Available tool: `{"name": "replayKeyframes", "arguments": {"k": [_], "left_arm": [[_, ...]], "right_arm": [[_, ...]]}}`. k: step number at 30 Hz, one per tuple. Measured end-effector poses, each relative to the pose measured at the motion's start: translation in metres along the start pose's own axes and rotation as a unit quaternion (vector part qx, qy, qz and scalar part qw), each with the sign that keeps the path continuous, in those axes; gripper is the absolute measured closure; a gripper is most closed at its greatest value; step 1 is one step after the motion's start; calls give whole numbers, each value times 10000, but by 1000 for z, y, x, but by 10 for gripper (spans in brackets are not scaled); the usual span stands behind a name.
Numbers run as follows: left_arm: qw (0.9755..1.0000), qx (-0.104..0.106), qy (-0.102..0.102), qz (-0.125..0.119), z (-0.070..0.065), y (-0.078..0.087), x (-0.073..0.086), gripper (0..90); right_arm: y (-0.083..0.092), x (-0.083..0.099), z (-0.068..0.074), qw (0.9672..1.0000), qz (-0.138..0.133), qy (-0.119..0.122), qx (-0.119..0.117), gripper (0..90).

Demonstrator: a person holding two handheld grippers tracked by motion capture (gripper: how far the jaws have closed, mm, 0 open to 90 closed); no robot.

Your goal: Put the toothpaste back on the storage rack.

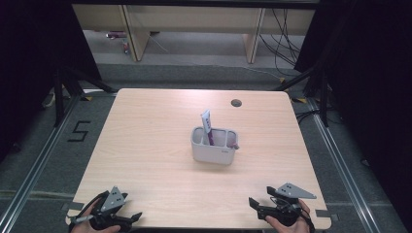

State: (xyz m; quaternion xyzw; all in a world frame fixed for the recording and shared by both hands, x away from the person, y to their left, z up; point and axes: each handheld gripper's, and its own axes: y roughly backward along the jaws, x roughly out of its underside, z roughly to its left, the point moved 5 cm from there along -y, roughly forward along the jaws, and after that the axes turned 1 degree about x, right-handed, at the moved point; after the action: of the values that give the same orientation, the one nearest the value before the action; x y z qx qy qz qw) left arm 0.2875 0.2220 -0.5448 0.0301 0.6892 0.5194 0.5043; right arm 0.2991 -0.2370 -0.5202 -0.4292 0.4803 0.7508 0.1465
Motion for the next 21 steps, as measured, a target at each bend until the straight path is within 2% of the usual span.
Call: {"name": "replayKeyframes", "arguments": {"k": [1, 2, 3, 5, 6, 8, 9, 10, 12, 13, 14, 16, 18, 19, 20, 21], "left_arm": [[10000, 0, 3, -3, 0, 0, 0, 175], [10000, -10, 26, -21, 0, 0, 0, 176], [10000, -35, 66, 9, 0, 0, 0, 176], [9999, 47, -49, 86, 0, 1, 1, 176], [10000, 61, 3, 79, 0, 1, 1, 176], [9999, 51, -61, 100, 0, 1, 1, 176], [9999, 57, -83, 100, 0, 1, 1, 176], [9999, 58, -80, 93, 0, 1, 0, 176], [9999, 58, -75, 96, 0, 0, 1, 176], [9999, 38, -72, 88, 0, 0, 1, 176], [9999, 48, -65, 87, 0, 0, 1, 176], [10000, -26, -8, 52, 0, -2, 0, 176], [9999, 40, -88, 109, 0, -1, 1, 176], [9999, 30, -59, 126, 0, -2, 1, 176], [10000, 46, -5, 56, 0, -2, 0, 176], [9999, 18, -34, 99, 1, -1, 1, 176]], "right_arm": [[1, 1, 3, 9997, 5, -177, -171, 177], [3, 3, 2, 9998, 38, -142, -93, 177], [4, 4, 4, 9996, 81, -236, -100, 173], [4, 5, 1, 10000, -17, -54, -63, 173], [4, 5, 1, 10000, 1, -59, -47, 173], [6, 7, 0, 9999, 69, -87, -76, 175], [6, 8, 2, 9998, 35, -191, -66, 178], [7, 8, -1, 10000, -2, -38, -28, 179], [8, 11, 0, 9998, 78, -162, -50, 182], [8, 11, -2, 10000, 75, -64, 5, 183], [10, 13, 1, 9996, 184, -230, -13, 183], [10, 13, -2, 9999, 143, -19, 40, 185], [11, 14, -1, 9999, 142, -62, 47, 185], [11, 14, -2, 9999, 122, -47, -21, 185], [12, 15, 0, 9997, 145, -193, -20, 185], [13, 16, -1, 9996, 186, -186, 51, 185]]}}
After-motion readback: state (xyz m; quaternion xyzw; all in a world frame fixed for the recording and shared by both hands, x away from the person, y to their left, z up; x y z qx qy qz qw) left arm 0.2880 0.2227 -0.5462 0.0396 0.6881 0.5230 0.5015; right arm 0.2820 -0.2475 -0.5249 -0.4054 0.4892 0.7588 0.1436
